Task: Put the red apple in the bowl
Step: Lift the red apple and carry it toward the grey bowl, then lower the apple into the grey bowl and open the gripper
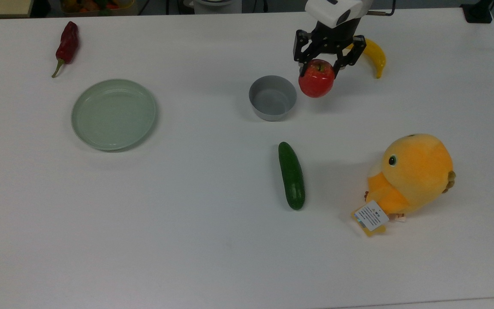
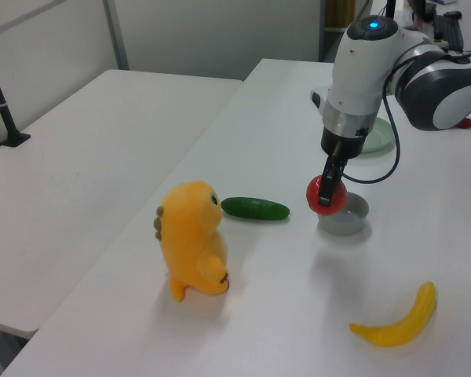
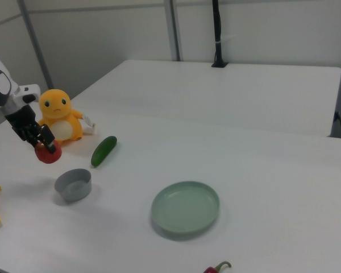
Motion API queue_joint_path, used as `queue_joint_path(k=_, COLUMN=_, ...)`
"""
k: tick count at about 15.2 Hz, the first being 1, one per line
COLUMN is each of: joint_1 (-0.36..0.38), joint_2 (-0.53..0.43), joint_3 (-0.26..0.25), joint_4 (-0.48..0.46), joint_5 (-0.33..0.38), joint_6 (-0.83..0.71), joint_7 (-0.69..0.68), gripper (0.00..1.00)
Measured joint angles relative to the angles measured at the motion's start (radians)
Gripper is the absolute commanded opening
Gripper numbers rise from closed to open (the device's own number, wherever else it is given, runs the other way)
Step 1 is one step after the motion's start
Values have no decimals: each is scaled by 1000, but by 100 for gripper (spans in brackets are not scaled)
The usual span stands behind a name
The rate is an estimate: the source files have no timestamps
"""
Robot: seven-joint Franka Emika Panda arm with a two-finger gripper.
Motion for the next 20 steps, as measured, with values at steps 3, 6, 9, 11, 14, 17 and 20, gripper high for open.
queue_joint_path(k=3, joint_1=-19, joint_2=0, joint_3=-11, joint_4=-17, joint_5=0, joint_6=0, joint_7=0, gripper=21)
queue_joint_path(k=6, joint_1=-36, joint_2=1, joint_3=-16, joint_4=-27, joint_5=0, joint_6=-3, joint_7=0, gripper=21)
queue_joint_path(k=9, joint_1=-45, joint_2=1, joint_3=-17, joint_4=-40, joint_5=0, joint_6=-18, joint_7=0, gripper=27)
queue_joint_path(k=11, joint_1=-45, joint_2=1, joint_3=-17, joint_4=-48, joint_5=0, joint_6=-29, joint_7=0, gripper=37)
queue_joint_path(k=14, joint_1=-47, joint_2=2, joint_3=-17, joint_4=-57, joint_5=0, joint_6=-33, joint_7=0, gripper=82)
queue_joint_path(k=17, joint_1=-54, joint_2=2, joint_3=-17, joint_4=-61, joint_5=0, joint_6=-33, joint_7=0, gripper=100)
queue_joint_path(k=20, joint_1=-55, joint_2=2, joint_3=-17, joint_4=-61, joint_5=0, joint_6=-33, joint_7=0, gripper=100)
